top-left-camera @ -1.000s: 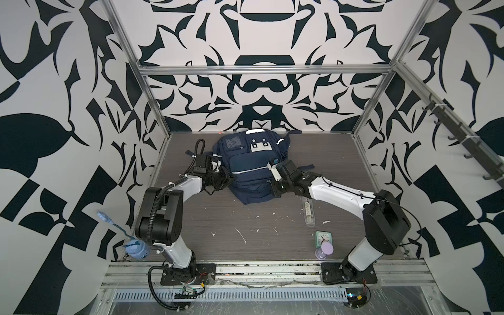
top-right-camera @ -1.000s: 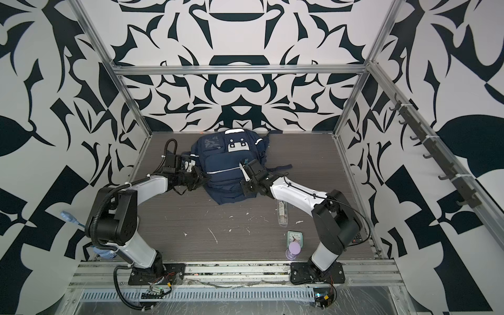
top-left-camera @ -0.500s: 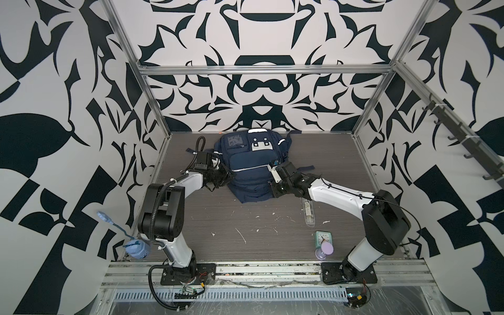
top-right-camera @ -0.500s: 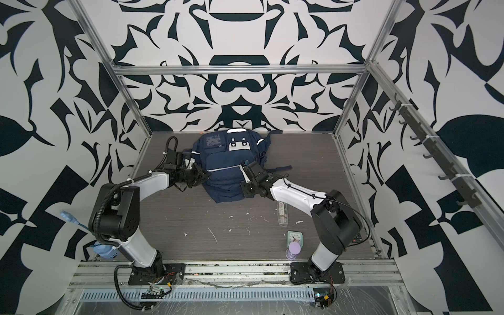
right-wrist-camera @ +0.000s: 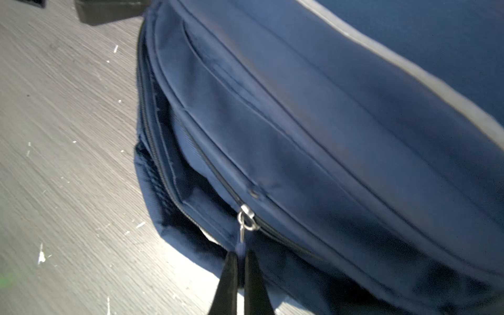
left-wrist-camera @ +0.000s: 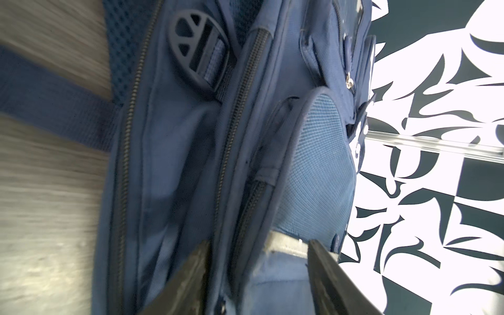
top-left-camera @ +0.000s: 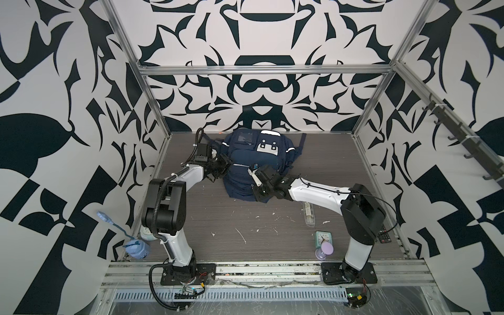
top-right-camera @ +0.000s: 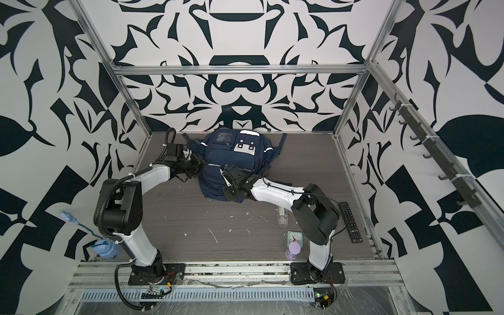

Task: Pack books, pencil case, and school supplies into a backpack
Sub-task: Zip the student bag at the top-center of the table.

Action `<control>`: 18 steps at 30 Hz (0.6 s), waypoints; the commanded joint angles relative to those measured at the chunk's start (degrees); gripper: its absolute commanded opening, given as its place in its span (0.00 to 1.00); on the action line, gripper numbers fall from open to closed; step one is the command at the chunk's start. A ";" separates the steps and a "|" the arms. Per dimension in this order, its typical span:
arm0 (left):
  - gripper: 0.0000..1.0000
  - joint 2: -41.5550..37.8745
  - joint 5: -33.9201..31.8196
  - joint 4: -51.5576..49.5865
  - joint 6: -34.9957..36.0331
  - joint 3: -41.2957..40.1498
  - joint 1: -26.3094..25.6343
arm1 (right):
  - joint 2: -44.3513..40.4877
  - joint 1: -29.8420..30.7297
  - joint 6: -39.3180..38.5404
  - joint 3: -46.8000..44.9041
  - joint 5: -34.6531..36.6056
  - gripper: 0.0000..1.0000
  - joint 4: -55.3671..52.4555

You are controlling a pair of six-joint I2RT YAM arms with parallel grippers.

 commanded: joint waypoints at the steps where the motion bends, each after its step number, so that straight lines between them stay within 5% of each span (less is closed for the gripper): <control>1: 0.60 -5.75 -1.07 -4.24 2.73 -1.74 -0.46 | 0.07 0.92 0.10 4.16 -2.67 0.00 0.46; 7: 0.63 -11.32 -2.46 -8.73 5.86 -5.04 -0.53 | 1.12 1.22 -0.51 5.87 -3.18 0.00 0.20; 18: 0.64 -11.64 0.69 -4.43 -0.05 -10.92 -7.14 | 0.74 1.22 -0.52 5.70 -3.17 0.00 0.28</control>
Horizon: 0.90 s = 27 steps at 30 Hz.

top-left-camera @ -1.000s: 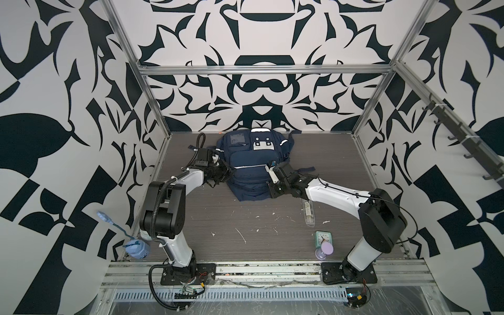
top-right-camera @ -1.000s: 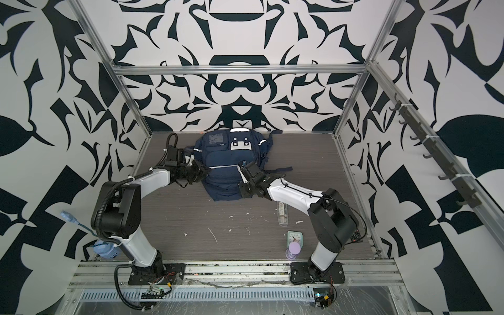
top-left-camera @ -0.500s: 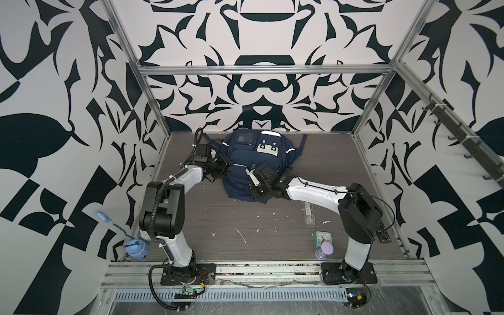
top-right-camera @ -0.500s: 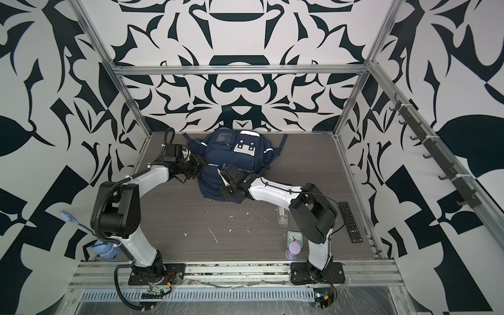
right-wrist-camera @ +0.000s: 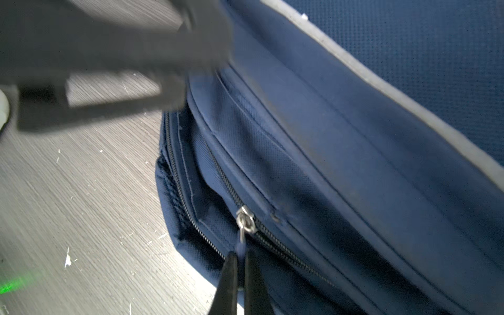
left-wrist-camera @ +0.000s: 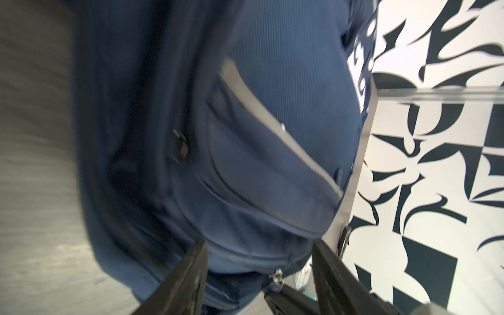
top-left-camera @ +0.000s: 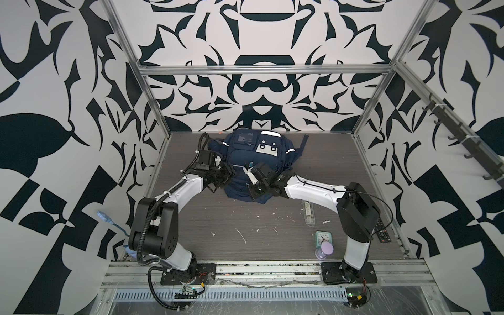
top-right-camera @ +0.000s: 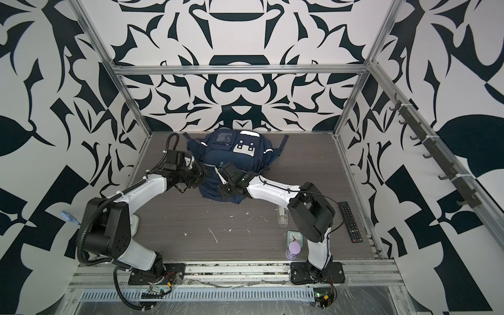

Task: Pack books, pencil case, and school supplies into a backpack
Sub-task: Zip the student bag at the top-center of the table.

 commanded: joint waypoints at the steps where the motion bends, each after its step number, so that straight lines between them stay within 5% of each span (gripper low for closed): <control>1: 0.64 0.94 1.63 2.09 -3.30 -1.94 -2.04 | -1.26 0.77 -0.33 1.83 -1.28 0.00 1.01; 12: 0.58 2.42 1.15 4.83 -4.62 -3.17 -3.50 | -1.78 0.74 -0.25 1.65 -1.17 0.00 0.61; 27: 0.09 8.14 1.51 6.15 -2.52 0.79 0.42 | -6.62 0.68 -1.26 -4.67 2.25 0.00 -0.47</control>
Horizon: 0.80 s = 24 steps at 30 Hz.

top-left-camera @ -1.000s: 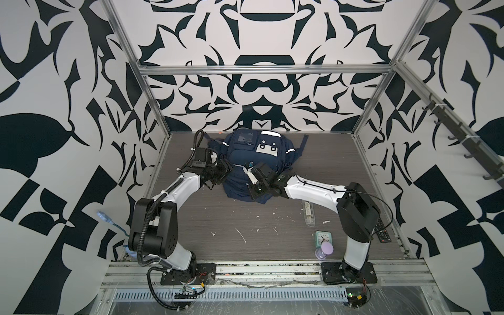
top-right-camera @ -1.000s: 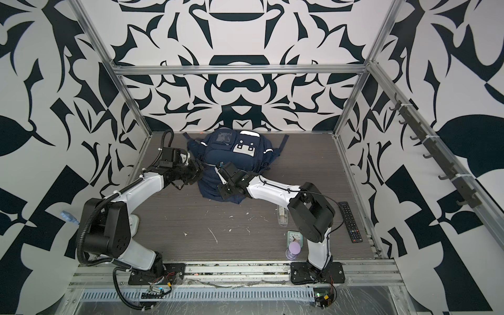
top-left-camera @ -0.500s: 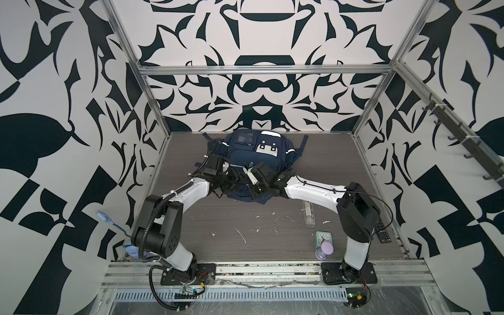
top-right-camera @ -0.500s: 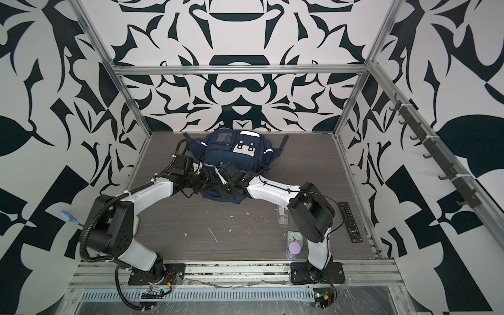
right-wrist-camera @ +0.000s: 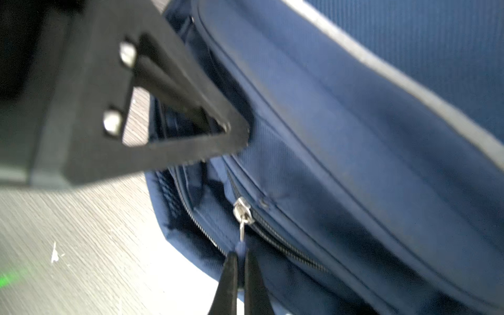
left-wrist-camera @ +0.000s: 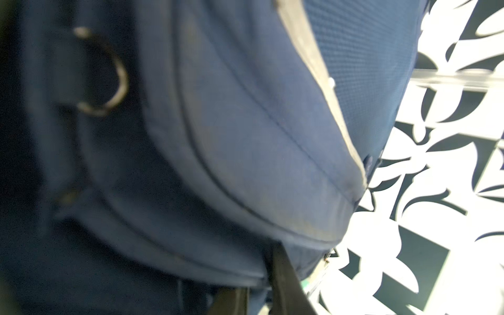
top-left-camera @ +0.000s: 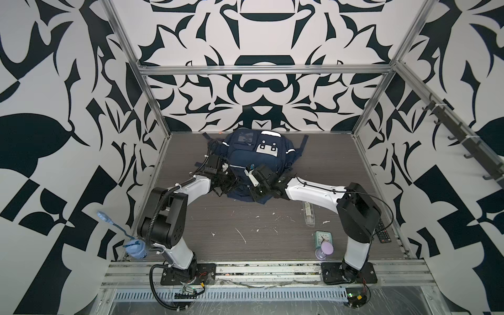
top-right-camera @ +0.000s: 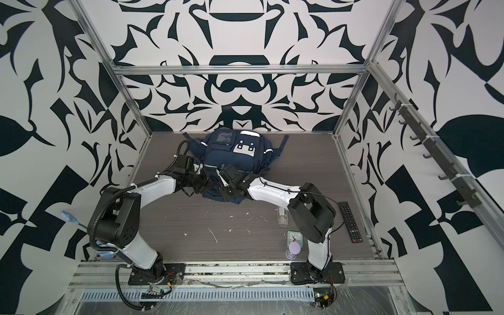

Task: Pack books, pencil case, and school supplies into a backpack
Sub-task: Zip the student bag at the top-center of the table.

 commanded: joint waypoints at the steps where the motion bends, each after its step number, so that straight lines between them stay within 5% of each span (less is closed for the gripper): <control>1: 0.06 1.57 -1.78 1.58 1.71 1.46 2.32 | -6.00 0.50 -1.30 -2.09 1.61 0.00 -1.44; 14: 0.00 -1.68 -1.75 -0.24 4.01 0.07 8.61 | -14.37 -13.78 -2.37 -10.32 0.02 0.00 -1.41; 24: 0.00 -2.11 -1.78 -0.67 4.32 0.84 9.63 | -11.11 -17.58 -2.84 -6.39 -1.18 0.00 -2.61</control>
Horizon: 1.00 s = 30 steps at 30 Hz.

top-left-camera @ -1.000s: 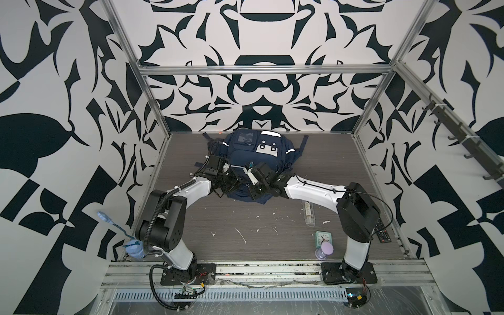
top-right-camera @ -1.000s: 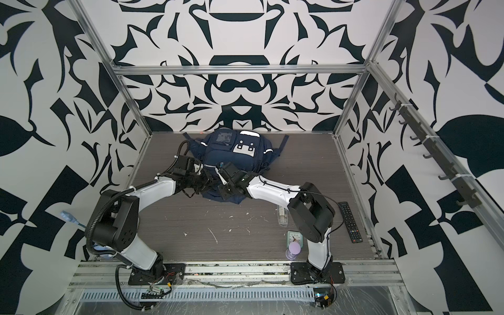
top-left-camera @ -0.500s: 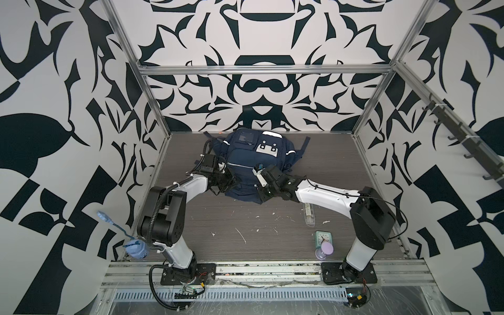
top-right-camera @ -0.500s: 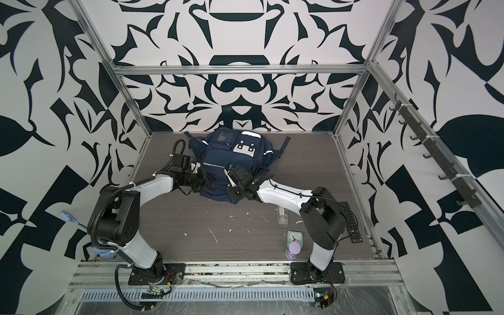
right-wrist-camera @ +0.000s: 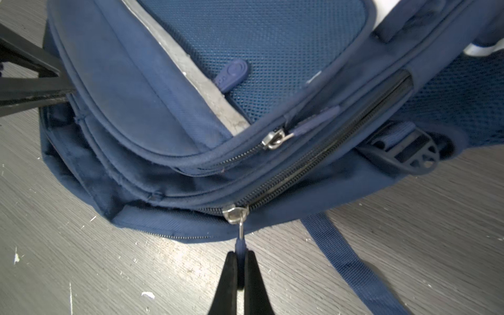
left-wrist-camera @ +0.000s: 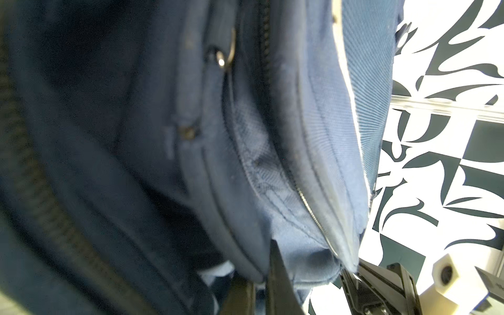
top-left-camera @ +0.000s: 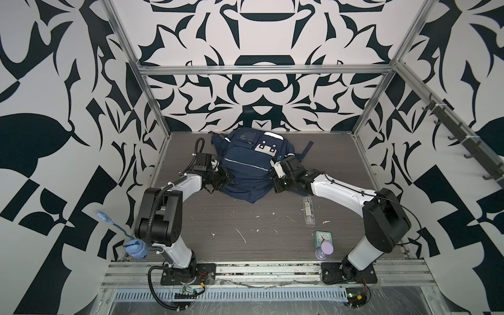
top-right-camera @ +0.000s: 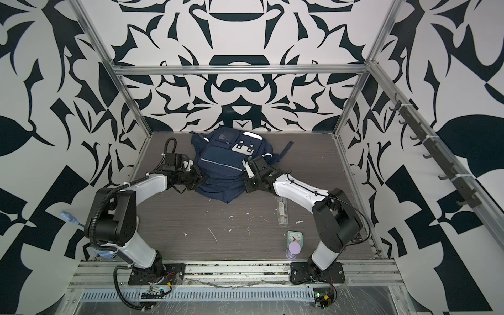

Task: Pack books, pencil case, and school supplies into a backpack
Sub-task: Zip the student bag at the top-center of the table.

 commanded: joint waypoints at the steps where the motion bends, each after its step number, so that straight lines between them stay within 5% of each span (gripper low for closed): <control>1: 0.00 -1.77 -4.82 -0.79 1.37 0.72 2.04 | -0.05 -3.59 -0.18 3.06 2.36 0.00 -1.46; 16: 0.00 -4.28 -4.90 -2.33 2.58 -1.11 2.05 | 14.07 -12.55 1.17 19.13 2.93 0.00 -8.14; 30: 0.00 -4.10 -3.71 -1.23 2.39 -2.13 1.90 | 22.73 -13.60 2.33 31.88 3.48 0.02 -12.44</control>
